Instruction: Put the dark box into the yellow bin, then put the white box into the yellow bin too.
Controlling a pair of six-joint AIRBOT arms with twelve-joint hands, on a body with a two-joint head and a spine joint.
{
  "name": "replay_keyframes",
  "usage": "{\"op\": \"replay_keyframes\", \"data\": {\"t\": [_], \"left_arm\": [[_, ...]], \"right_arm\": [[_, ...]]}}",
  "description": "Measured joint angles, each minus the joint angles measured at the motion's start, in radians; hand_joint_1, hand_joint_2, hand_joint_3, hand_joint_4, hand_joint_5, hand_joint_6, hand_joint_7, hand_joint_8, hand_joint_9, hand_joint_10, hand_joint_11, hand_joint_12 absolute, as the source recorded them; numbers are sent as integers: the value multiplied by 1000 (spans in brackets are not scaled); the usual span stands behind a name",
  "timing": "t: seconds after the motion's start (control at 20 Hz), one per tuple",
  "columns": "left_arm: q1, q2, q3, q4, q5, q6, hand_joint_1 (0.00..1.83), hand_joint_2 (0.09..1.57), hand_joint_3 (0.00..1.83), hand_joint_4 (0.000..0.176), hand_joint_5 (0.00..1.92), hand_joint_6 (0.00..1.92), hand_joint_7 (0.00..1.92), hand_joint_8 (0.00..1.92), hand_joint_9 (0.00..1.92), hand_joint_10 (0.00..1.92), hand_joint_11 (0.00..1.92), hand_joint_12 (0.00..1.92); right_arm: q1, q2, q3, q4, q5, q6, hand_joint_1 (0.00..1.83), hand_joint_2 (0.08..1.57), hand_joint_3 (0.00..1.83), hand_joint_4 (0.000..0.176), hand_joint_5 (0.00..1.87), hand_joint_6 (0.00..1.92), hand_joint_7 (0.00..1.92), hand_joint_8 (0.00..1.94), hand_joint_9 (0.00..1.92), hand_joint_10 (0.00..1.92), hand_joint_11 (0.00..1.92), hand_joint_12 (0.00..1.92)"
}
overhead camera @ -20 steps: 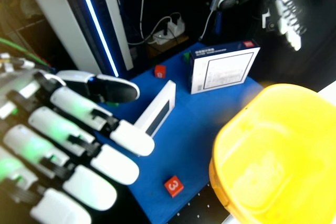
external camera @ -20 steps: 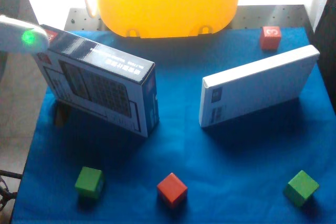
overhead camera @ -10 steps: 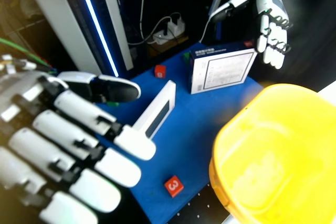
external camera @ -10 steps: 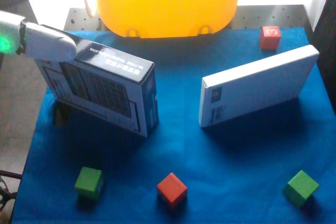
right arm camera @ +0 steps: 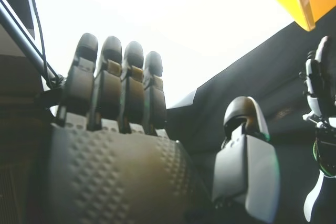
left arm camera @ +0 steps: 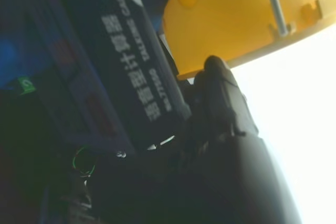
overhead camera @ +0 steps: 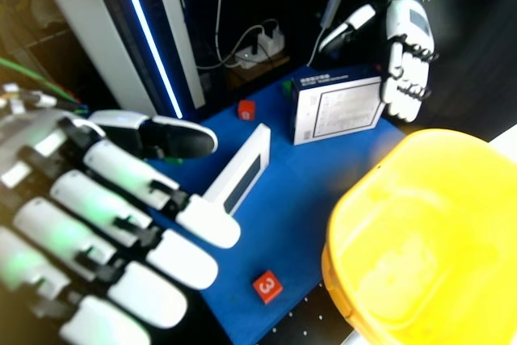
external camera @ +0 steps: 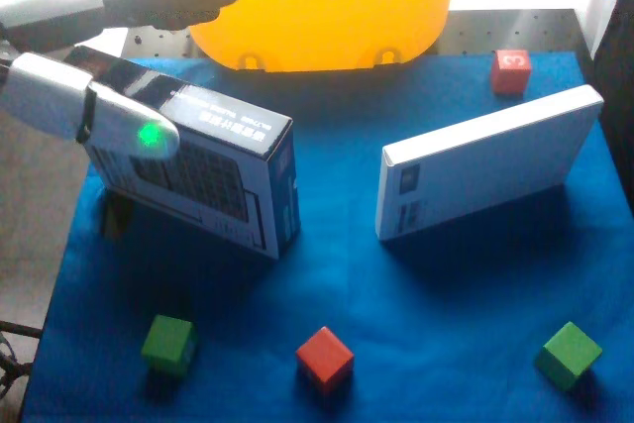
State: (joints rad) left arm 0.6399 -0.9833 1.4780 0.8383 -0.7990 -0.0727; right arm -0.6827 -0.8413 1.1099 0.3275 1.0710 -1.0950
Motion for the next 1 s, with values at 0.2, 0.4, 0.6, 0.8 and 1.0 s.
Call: {"op": "replay_keyframes", "data": {"t": [0.2,0.4,0.6,0.8,1.0], "left_arm": [[-8,-28,31,75,17,-60,625,656,0,147,43,9,255,4,287,7,264,146],[-14,-43,49,84,34,-63,1201,833,4,0,615,31,679,33,726,64,625,383],[-14,-48,57,89,38,-68,1406,1004,0,0,1193,542,1284,388,1124,862,919,871],[-14,-48,57,89,40,-68,1402,1017,0,0,1152,667,1172,527,1163,822,1054,821],[-14,-50,57,50,47,-46,1405,1009,0,0,1179,511,1191,530,1208,804,1138,758]], "right_arm": [[0,-1,0,3,1,1,303,967,0,0,489,1,500,3,407,4,271,169],[0,-3,0,2,1,6,277,992,8,0,487,0,492,0,393,0,251,171],[0,-3,0,2,1,6,263,989,3,0,481,0,486,0,379,0,244,181],[0,-3,0,2,1,6,239,996,4,0,469,0,475,0,374,1,234,186],[0,-3,0,2,1,6,252,970,0,0,478,3,478,1,369,0,240,195]]}}
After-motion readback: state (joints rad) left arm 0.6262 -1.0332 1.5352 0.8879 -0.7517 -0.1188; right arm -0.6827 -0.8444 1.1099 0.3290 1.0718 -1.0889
